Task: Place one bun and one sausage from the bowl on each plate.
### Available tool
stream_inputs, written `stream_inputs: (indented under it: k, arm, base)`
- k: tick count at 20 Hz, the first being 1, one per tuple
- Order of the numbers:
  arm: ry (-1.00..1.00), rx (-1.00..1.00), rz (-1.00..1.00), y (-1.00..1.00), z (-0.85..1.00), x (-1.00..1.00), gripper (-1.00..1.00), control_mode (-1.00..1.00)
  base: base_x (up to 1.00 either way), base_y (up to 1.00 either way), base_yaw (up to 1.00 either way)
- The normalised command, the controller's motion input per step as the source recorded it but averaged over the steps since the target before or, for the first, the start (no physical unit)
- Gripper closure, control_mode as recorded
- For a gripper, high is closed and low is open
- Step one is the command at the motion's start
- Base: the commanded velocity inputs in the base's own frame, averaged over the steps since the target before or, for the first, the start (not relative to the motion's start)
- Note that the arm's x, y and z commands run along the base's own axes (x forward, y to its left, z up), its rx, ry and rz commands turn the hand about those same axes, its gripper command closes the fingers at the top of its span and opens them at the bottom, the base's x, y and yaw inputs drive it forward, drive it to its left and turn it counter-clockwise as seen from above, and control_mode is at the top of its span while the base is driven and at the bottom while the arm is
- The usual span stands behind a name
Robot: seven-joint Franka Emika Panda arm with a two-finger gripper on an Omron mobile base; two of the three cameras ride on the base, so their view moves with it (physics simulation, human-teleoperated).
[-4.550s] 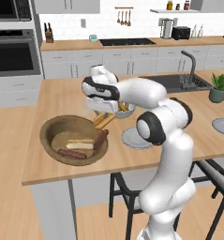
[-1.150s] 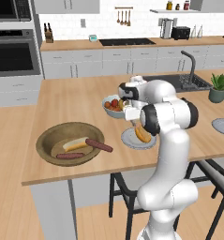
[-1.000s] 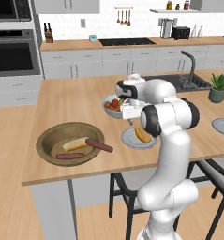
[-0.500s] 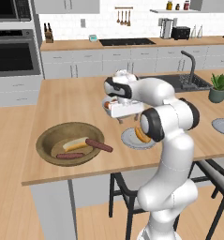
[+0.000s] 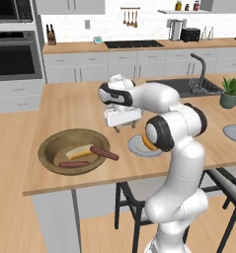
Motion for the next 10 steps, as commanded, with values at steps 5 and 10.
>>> stream_inputs:
  k: [5, 10]
  arm:
    - [0.01, 0.02, 0.24, 0.67, -0.02, -0.33, -1.00, -1.00]
    - [-0.08, 0.16, 0.30, 0.34, -0.02, -0.43, -1.00, -1.00]
  base:
    - [0.00, 0.00, 0.00]
    - [0.00, 0.00, 0.00]
